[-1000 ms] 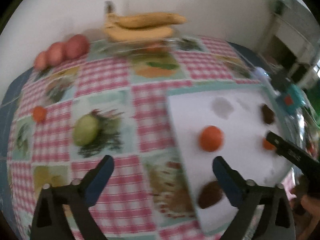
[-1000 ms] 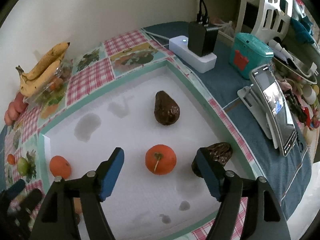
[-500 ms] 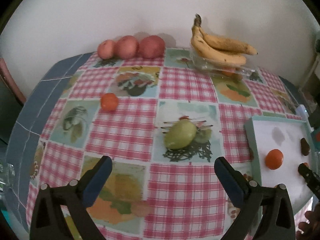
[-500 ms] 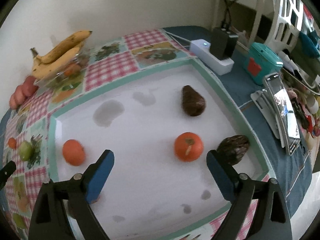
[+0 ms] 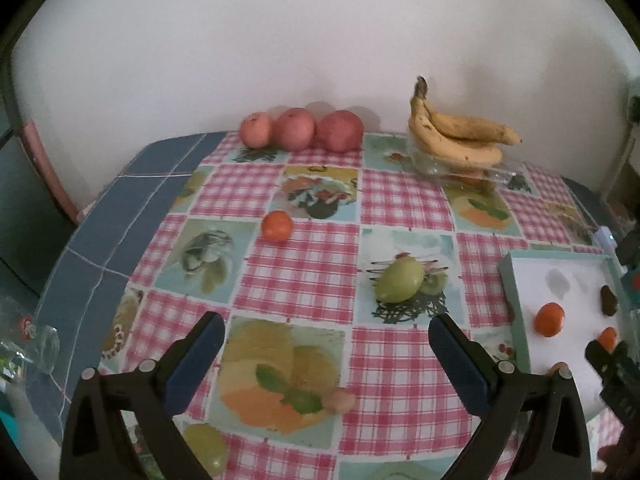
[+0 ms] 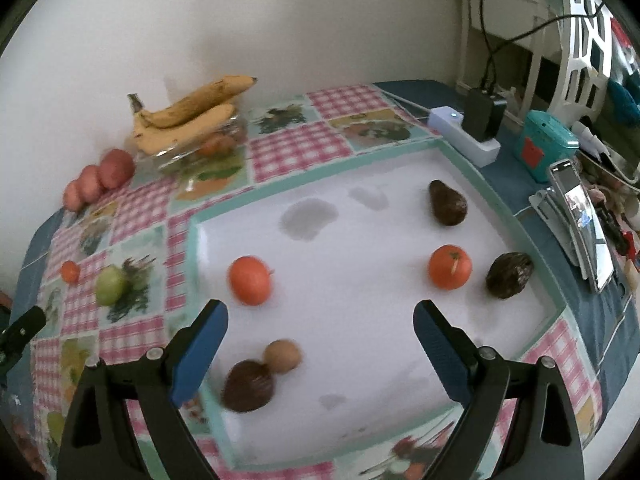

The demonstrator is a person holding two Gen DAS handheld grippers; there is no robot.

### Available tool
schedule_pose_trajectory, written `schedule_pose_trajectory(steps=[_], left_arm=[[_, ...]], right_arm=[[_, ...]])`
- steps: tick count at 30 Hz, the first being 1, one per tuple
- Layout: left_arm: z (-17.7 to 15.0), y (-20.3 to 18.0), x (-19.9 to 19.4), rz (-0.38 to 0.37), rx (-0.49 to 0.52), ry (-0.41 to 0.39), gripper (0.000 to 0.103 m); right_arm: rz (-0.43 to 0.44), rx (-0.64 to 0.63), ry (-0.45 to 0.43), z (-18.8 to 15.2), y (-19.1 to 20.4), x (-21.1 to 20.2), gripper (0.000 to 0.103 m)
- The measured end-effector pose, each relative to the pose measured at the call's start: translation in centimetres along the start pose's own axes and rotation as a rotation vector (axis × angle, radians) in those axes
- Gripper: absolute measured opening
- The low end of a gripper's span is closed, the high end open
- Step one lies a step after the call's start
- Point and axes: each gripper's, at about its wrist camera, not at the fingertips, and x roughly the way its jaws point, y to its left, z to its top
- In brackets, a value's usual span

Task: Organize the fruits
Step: 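Move both open tools back over the remaining fruit on the tablecloth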

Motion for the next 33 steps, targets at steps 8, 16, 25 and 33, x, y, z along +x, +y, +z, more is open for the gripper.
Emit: schedule_pose_trajectory(steps=[8,16,25,33], left_arm=[[-0.1,3.2,-0.3,0.073,-0.038,0.043,0.103],[-0.9,8.7,1.2,0.140,-0.131,0.107,0.103],[-0.8,13.9,-0.2,0.188,-0.262,0.016,0.103],[-1.7,16.4,0.1,0.136,-0.333,0.004,0.103]], right_arm=[[0.033,-0.051,0.030,-1.4,3.3,-0.6,0.094],[0.060,-0.119,0.092,-2.4,6.6,0.4,0.094],[0.104,-0.188,0.137,-3.2,10.5,1.5,0.094],[0.148,-0.234,0.178,-4.0,13.2,2.4,0.094]])
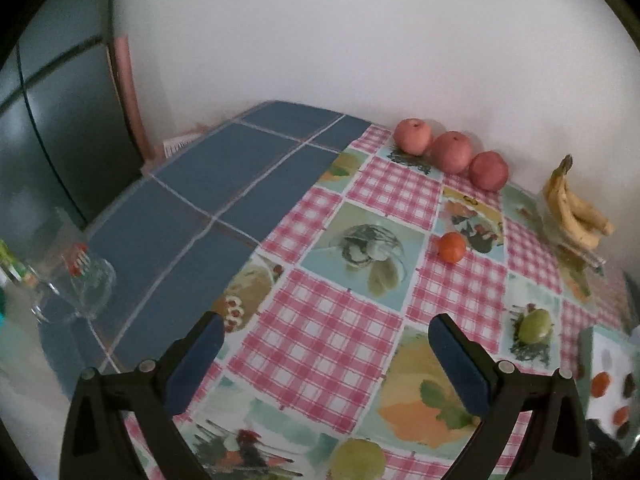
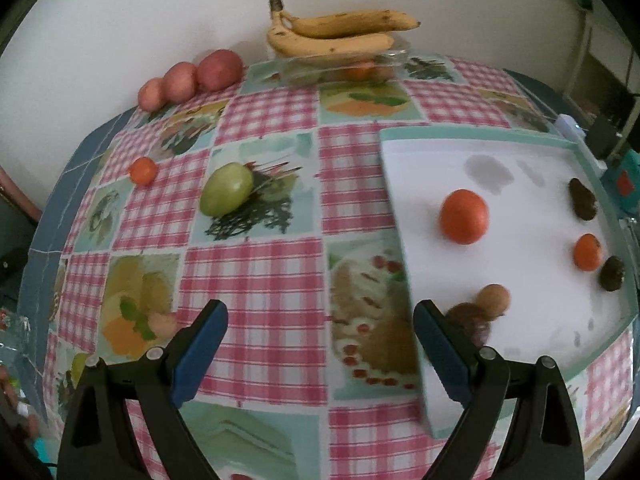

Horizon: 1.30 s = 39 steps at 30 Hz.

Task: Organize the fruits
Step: 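Move both open tools back over the remaining fruit on the tablecloth, then grasp the green apple with the left tool while the right tool grasps a kiwi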

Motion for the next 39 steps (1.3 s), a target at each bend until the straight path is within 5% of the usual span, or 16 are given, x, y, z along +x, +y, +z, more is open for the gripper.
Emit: schedule_pose_trajectory(steps=[11,23,32,39], left_arm=[[-3.5,-0.1,2.8,-0.045,-0.030,0.215,0.103],[-7.6,-0.5,5.2,-0.076,-0.098,0.454,0.101],[-9.4,-1.0,5.0,-0.008,-0.052,0.480,0.088],[-9.9,-1.6,4.7,0.060,-0.012,0.473,0.068]], right_arm=[[0.085,-0.248,0.048,-1.6,6.8,1.4,0.094],[0.095,-0.350,0.129,-2.8,8.0,4.7,0.094],[0.094,-0.471,0.062,-2.9,8.8,5.6,0.094],[0.105,-0.497,0.037,-1.7,10.0,6.6,0.093]])
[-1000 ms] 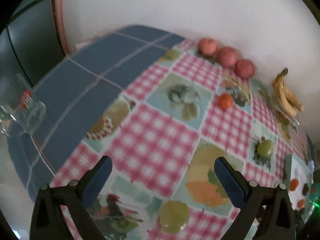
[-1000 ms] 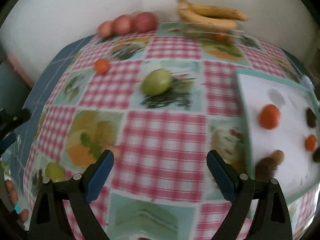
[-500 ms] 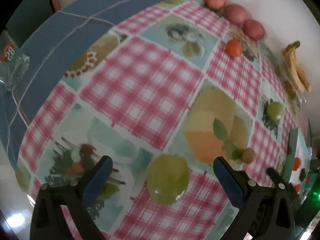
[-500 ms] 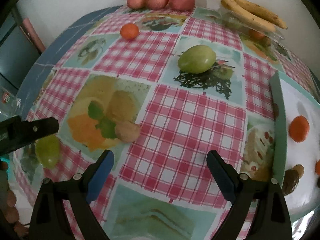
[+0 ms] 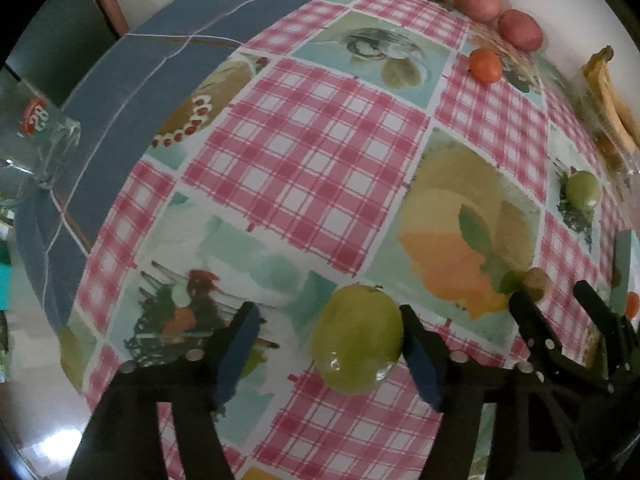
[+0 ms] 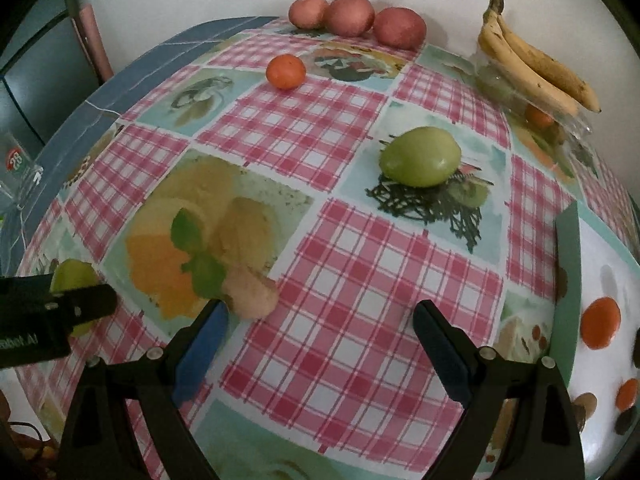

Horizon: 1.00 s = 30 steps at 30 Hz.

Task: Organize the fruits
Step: 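Grasp the green apple with the left tool while the right tool grasps a kiwi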

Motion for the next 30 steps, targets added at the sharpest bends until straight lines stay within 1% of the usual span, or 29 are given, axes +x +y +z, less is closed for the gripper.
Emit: schedule_pose_trajectory(steps=[1,3,4,5,6,7,8,9,11,13,16,22,28,30], left_arm=[[-0.1,0.0,0.0,0.008,-0.001,-0.001,0.063],[-0.1,0.2,-0.2,0.002,0.002,-0.006,0.056],[-0.2,0.1,-0.2,0.000,0.007,-0.008,0.053],[-0.2,0.0,-0.2,0.000,0.011,-0.008,0.053],[-0.1,0.0,-0.3,-0.001,0.012,-0.008,0.052],[0.1,-0.1,-0.5,-0.003,0.010,-0.008,0.051],[0.1,-0.1,-0.5,-0.002,0.008,-0.008,0.050],[0.2,-0.3,-0.5,-0.001,0.006,-0.008,0.048],[0.2,-0.5,-0.7,-0.004,0.005,-0.009,0.045],[0.2,-0.6,-0.9,-0.008,0.011,-0.009,0.042],[0.1,-0.6,-0.9,-0.019,0.002,-0.009,0.041],[0.8,0.2,-0.7,-0.061,-0.027,-0.016,0.041],[1.9,0.1,-1.0,-0.138,-0.052,-0.023,0.041],[2.3,-0.1,-1.3,-0.135,-0.045,-0.030,0.041]], right_arm=[[0.001,-0.006,-0.004,0.2,0.2,0.1,0.092],[0.007,-0.017,-0.015,0.3,0.5,0.1,0.086],[0.009,-0.028,-0.021,0.5,0.8,0.1,0.081],[0.012,-0.036,-0.024,0.5,1.0,0.0,0.075],[0.020,-0.047,-0.030,0.5,1.4,-0.1,0.071],[0.028,-0.057,-0.036,0.6,1.6,-0.2,0.063],[0.032,-0.063,-0.040,0.5,1.7,-0.3,0.058],[0.038,-0.068,-0.042,0.5,1.9,-0.3,0.056],[0.041,-0.073,-0.043,0.4,1.8,-0.6,0.043],[0.042,-0.077,-0.045,0.3,1.8,-0.7,0.034],[0.044,-0.095,-0.050,0.2,2.0,-0.9,0.026],[0.039,-0.077,-0.040,0.2,1.7,-1.1,0.025],[-0.009,0.033,-0.014,0.0,-0.2,-1.3,0.025],[-0.023,0.049,-0.013,-0.3,-0.9,-1.5,0.025]])
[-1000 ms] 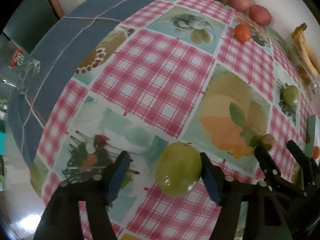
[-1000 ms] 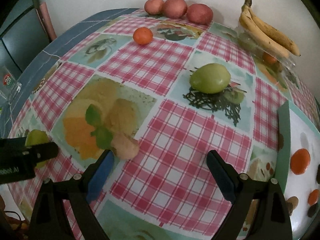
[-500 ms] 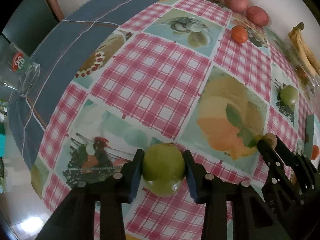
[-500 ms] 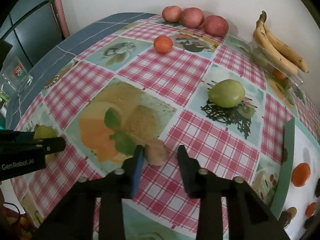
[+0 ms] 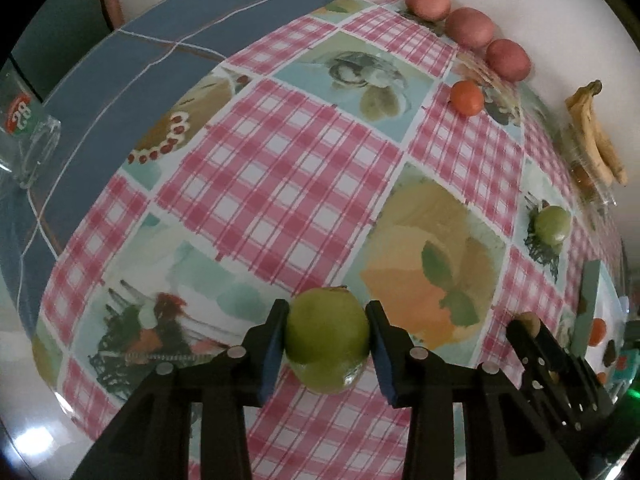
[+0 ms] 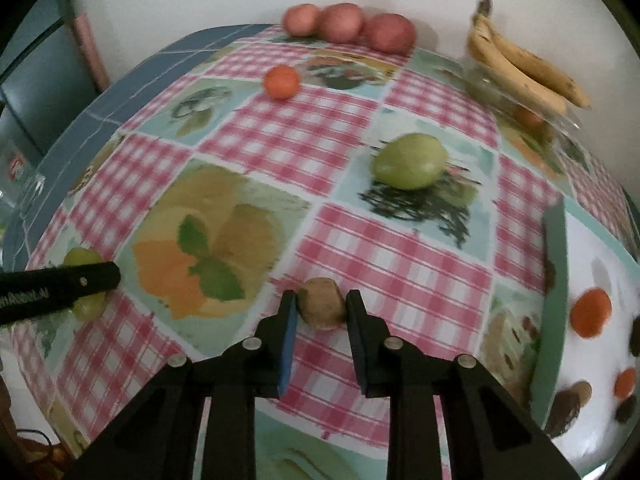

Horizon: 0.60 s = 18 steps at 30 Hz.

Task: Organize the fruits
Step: 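Grasp the green apple with the left tool while the right tool grasps a kiwi, then lift and carry the green apple and kiwi over the white tray with both tools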

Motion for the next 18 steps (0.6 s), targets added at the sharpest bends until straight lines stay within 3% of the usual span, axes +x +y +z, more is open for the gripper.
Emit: schedule_pose_trajectory(steps=[8,12,18], left_arm=[[1.1,-2.1,-2.3,-0.035,0.058,-0.081,0.041],[1.5,-2.5,-3.3,-0.050,0.074,-0.112,0.041],[0.5,-3.3,-3.5,-0.070,0.118,-0.142,0.041]], right_arm=[[0.002,0.147,-0.055,-0.1,-4.0,-2.3,0.025],[-0.091,0.194,-0.076,0.4,-5.6,-4.6,0.025],[-0.121,0.357,-0.100,0.1,-9.7,-7.5,0.025]])
